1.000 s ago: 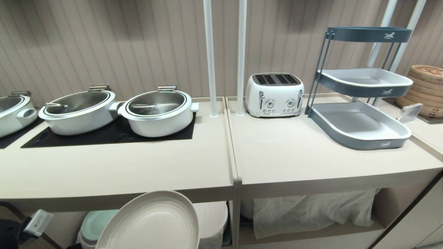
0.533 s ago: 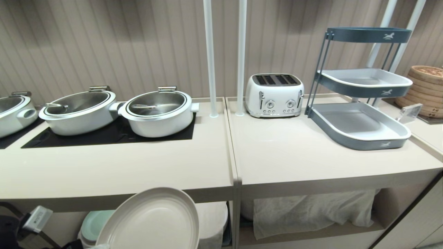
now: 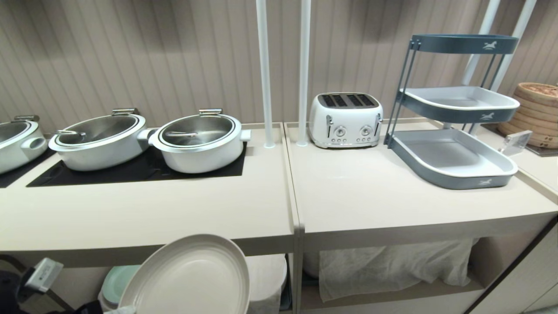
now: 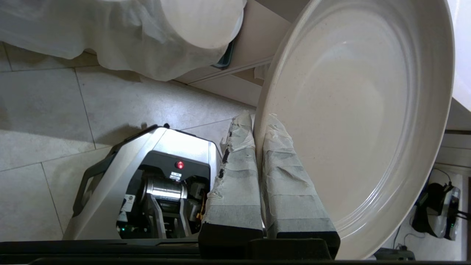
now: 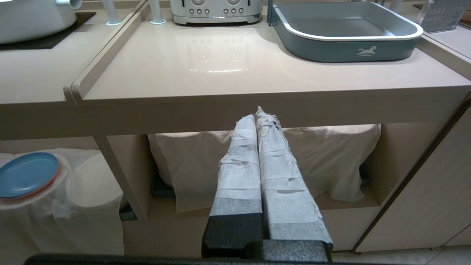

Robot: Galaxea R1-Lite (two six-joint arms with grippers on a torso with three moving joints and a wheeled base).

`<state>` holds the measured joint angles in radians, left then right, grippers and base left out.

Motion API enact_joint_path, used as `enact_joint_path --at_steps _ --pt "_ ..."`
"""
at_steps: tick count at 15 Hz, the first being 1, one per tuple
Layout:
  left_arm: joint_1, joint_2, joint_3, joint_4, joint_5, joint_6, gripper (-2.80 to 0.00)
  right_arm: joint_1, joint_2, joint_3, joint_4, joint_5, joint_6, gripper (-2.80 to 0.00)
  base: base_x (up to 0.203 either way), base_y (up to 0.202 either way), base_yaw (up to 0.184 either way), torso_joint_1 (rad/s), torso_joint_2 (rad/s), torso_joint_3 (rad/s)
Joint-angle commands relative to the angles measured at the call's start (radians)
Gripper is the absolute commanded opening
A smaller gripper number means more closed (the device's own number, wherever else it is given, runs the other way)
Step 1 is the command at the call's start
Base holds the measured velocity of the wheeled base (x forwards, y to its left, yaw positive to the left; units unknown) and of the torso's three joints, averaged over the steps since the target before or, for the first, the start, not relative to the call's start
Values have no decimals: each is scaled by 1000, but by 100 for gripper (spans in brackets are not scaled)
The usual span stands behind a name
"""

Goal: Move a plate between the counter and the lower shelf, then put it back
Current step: Put the plate

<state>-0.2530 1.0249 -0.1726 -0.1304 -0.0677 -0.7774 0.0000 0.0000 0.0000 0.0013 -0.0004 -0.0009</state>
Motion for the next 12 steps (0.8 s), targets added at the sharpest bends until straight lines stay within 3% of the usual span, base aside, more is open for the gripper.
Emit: enact_joint_path --at_steps 1,12 --pt "1 -6 1 2 0 -6 -280 0 0 0 -1 0 -1 -280 0 0 0 0 0 0" --pt "-2 -40 -8 40 -9 -5 -280 0 0 0 -1 0 -1 -280 0 0 0 0 0 0"
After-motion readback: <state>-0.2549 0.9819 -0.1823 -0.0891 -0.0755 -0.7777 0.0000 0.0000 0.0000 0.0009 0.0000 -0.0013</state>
